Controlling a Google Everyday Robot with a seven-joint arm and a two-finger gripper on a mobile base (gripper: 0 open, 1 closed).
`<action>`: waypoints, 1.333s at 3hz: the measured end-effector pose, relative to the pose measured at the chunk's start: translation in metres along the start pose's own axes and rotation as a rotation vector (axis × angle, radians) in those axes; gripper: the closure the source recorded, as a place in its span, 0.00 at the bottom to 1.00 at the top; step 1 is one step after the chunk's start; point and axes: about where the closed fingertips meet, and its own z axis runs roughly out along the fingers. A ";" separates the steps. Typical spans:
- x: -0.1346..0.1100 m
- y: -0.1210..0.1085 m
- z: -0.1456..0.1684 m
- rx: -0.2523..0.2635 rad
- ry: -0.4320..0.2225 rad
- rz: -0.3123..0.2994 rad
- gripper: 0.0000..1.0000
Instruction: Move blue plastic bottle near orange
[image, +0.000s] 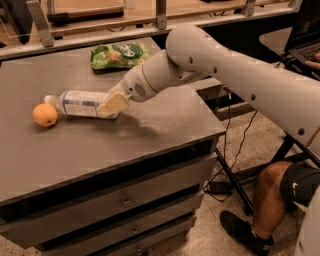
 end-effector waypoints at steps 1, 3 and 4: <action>-0.001 0.000 0.001 -0.006 0.002 0.001 0.43; 0.002 -0.005 -0.004 0.015 0.004 0.021 0.00; 0.004 -0.009 -0.010 0.034 0.004 0.039 0.00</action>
Offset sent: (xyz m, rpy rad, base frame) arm 0.0065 -0.0070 0.0009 -0.0046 0.0062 -0.0208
